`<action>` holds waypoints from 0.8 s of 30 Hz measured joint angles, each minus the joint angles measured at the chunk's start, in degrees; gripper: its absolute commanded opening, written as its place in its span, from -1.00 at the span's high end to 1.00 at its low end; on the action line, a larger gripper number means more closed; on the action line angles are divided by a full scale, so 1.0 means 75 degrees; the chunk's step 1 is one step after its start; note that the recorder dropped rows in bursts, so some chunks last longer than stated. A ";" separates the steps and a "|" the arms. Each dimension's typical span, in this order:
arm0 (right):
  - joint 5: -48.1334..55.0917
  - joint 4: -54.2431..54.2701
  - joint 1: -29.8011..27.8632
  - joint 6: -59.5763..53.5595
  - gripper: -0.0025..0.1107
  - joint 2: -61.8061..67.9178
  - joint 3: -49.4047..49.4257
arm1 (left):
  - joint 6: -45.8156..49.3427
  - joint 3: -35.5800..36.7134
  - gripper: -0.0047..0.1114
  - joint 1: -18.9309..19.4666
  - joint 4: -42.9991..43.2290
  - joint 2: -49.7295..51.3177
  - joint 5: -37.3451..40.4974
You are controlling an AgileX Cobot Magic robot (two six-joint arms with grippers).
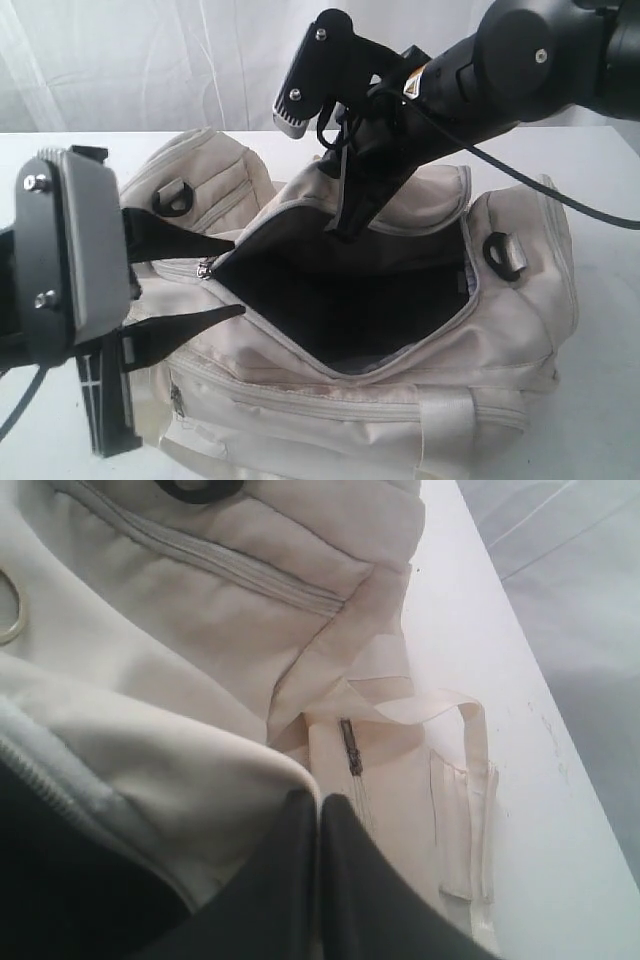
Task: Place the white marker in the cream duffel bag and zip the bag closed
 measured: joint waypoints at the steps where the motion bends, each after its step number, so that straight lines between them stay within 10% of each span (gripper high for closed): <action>1: 0.0000 0.0015 0.0000 0.0011 0.96 0.0000 0.0000 | -0.0031 -0.0126 0.06 0.0000 0.0000 0.0130 0.0000; 24: 0.0257 0.0029 0.0000 0.0011 0.96 0.0000 0.0000 | -0.1187 -0.0761 0.06 -0.0884 0.0000 0.1746 0.1535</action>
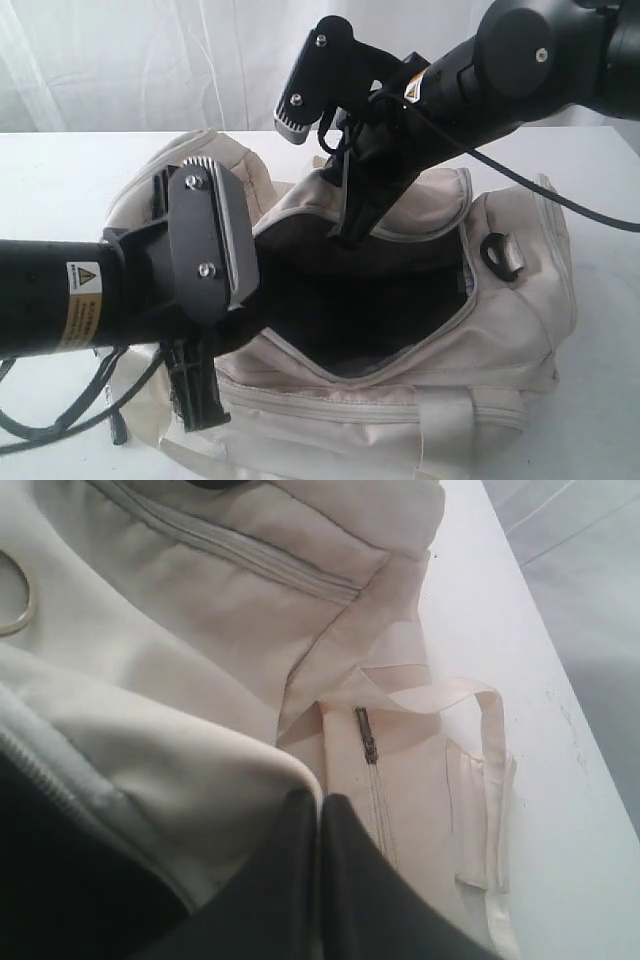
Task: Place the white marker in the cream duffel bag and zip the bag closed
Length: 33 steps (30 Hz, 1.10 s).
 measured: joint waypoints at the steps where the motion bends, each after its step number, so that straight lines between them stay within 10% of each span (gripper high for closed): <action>1: 0.0000 0.0000 0.0000 0.0000 0.96 0.0000 0.0000 | -0.0311 0.0000 0.06 0.0000 0.0000 -0.0017 0.0212; 10: 0.0018 0.0014 0.0000 0.0000 0.96 0.0000 -0.0009 | -0.2205 0.0000 0.06 0.0000 -0.0016 -0.0577 0.0086; 22: 0.0004 0.0012 0.0000 0.0019 0.96 0.0000 -0.0009 | -0.0364 0.0250 0.17 0.0000 -0.0132 -0.0624 -0.1257; 33: -0.0055 0.0012 0.0000 0.0240 0.96 0.0000 -0.0009 | -0.3331 0.0126 0.55 0.0000 -0.3121 -0.2012 -0.1629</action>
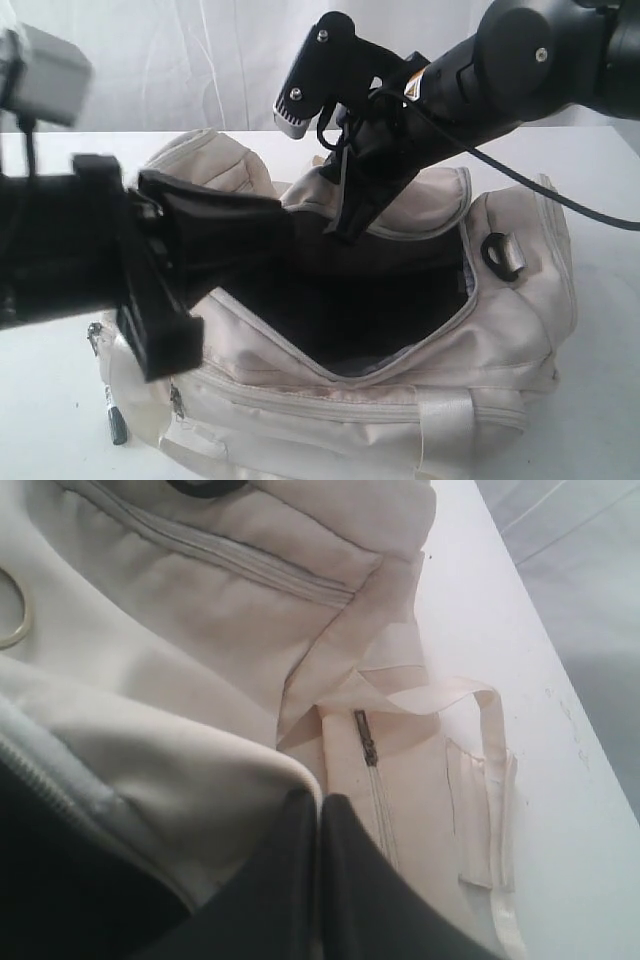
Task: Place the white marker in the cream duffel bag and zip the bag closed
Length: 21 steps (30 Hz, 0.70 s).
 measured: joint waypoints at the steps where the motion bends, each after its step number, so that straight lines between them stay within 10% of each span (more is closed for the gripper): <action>1: 0.0000 0.0000 0.0000 0.0015 0.96 0.0000 0.0000 | 0.0000 -0.0037 0.55 0.0000 -0.0324 -0.0188 -0.0031; 9: 0.0000 0.0000 0.0000 0.0150 0.96 0.0000 0.0000 | 0.3850 -0.1327 0.41 0.0015 -0.3952 -0.1543 0.2543; 21: 0.0000 0.0021 0.0000 0.0515 0.96 0.0000 0.0000 | 0.7321 -0.1968 0.38 0.0015 -0.3078 0.0211 0.6328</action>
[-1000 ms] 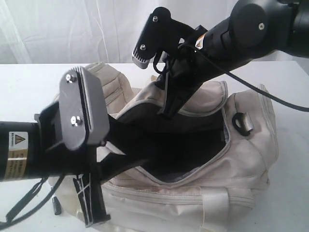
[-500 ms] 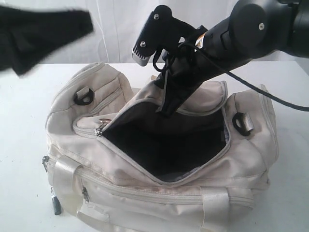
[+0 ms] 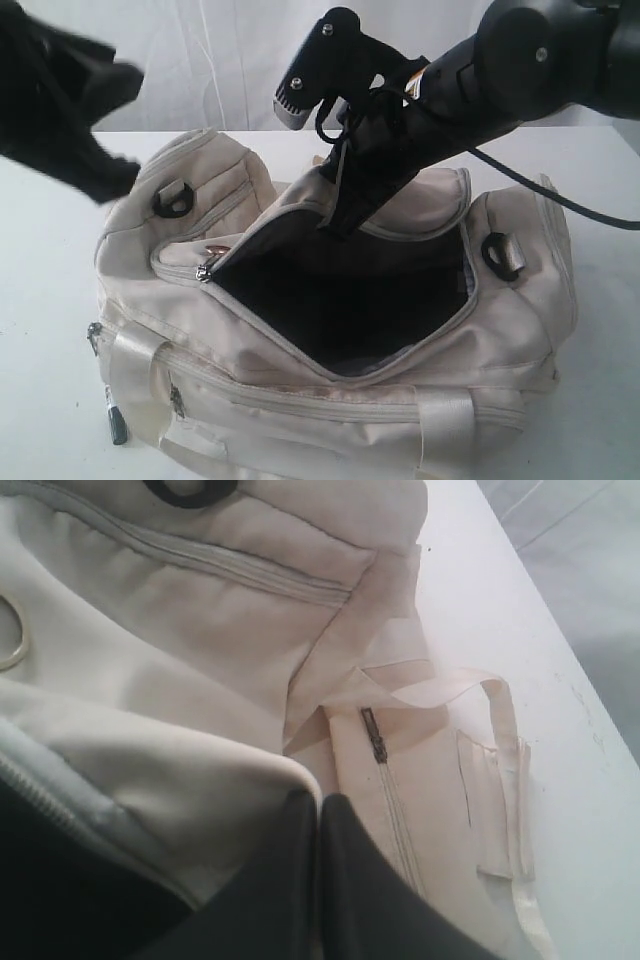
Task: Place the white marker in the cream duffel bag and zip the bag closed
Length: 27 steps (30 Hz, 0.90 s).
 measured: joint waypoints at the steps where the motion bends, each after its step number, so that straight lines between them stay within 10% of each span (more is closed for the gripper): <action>1: 0.0000 0.0000 0.0000 0.0016 0.96 0.0000 0.0000 | 0.0669 0.0000 0.39 0.0000 0.0015 0.0134 0.0538; 10: -0.0052 0.0000 0.0000 0.0047 0.96 0.0000 0.0000 | 0.3692 -0.0006 0.39 0.0000 -0.2806 0.0647 0.5993; 19: -0.0235 0.0013 0.0000 0.0078 0.96 0.0000 0.0000 | 1.0395 -0.0006 0.39 -0.0015 -1.1676 0.0393 0.2837; 23: -0.0091 0.0013 0.0000 0.0088 0.96 0.0000 0.0000 | 1.3434 -0.0007 0.20 -0.0015 -1.1264 0.0510 0.1416; 27: -0.0020 0.0027 0.0000 0.0088 0.96 0.0000 0.0000 | 1.3785 -0.0007 -0.05 -0.0015 -1.0738 0.1134 0.1138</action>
